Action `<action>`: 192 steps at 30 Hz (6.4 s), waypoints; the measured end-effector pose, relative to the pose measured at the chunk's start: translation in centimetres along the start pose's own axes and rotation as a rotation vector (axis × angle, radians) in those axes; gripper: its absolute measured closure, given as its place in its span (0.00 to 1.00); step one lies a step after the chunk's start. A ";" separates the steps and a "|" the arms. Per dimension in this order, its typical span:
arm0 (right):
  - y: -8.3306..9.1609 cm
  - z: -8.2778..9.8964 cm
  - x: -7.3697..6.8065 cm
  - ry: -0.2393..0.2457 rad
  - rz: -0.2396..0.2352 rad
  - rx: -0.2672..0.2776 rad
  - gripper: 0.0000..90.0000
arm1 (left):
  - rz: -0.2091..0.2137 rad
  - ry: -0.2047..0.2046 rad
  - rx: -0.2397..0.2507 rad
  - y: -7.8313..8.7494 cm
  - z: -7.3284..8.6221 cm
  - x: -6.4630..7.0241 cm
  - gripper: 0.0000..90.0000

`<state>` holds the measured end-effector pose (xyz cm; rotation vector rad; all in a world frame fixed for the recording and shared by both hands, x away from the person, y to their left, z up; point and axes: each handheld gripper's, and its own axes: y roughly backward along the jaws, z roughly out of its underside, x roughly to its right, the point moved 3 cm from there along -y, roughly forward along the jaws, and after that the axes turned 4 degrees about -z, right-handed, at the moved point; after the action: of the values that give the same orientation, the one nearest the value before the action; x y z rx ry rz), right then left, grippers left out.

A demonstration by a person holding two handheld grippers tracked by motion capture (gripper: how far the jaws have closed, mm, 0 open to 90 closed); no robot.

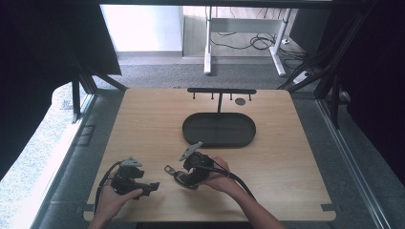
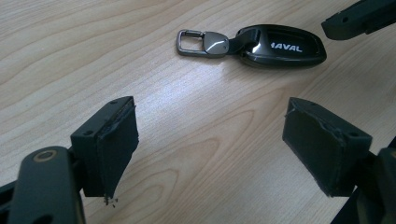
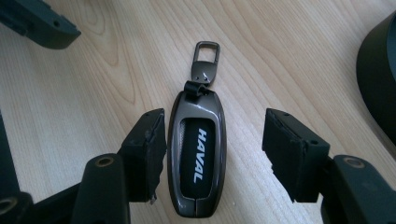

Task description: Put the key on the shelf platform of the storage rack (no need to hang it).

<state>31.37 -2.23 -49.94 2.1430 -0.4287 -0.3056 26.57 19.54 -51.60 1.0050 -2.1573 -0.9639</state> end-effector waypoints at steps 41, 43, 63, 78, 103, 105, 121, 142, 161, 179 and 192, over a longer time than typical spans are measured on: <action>-5.0 -0.6 -0.4 0.018 -0.029 -0.180 0.44 | -0.001 0.013 0.011 0.4 0.0 -0.3 0.21; -5.2 -0.4 -0.5 0.017 -0.024 -0.196 0.44 | -0.002 0.013 0.012 0.4 0.0 -0.3 0.21; -3.6 -1.2 0.2 -0.012 -0.058 -0.136 0.55 | -0.015 0.031 0.034 0.7 -0.1 -0.6 0.21; 2.1 -3.1 0.8 -0.002 -0.050 -0.019 0.55 | -0.017 0.033 0.038 0.7 -0.1 -0.6 0.21; 6.8 -3.2 4.5 -0.013 0.018 0.037 0.55 | -0.015 0.025 0.028 0.6 -0.1 -0.5 0.21; 7.2 -3.2 5.1 -0.020 0.028 0.040 0.55 | -0.015 0.025 0.027 0.6 -0.1 -0.6 0.21; 8.4 -2.8 7.7 -0.047 0.072 0.045 0.55 | -0.015 0.022 0.024 0.5 -0.1 -0.5 0.21; 9.4 -2.2 12.5 -0.143 0.138 0.040 0.55 | -0.016 0.027 0.023 0.5 0.0 -0.5 0.21; 6.0 -2.1 16.1 -0.195 0.152 0.001 0.55 | -0.017 0.030 0.025 0.6 0.0 -0.7 0.21; 3.0 -1.1 19.2 -0.226 0.168 -0.031 0.55 | -0.015 0.026 0.016 0.4 0.0 -0.5 0.21; 1.3 0.1 20.2 -0.224 0.183 -0.074 0.55 | -0.013 0.027 0.017 0.4 0.1 -0.5 0.21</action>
<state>49.46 -11.30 -50.10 1.9879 -0.7258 -0.4518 26.66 20.20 -51.41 1.0358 -2.1427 -0.9344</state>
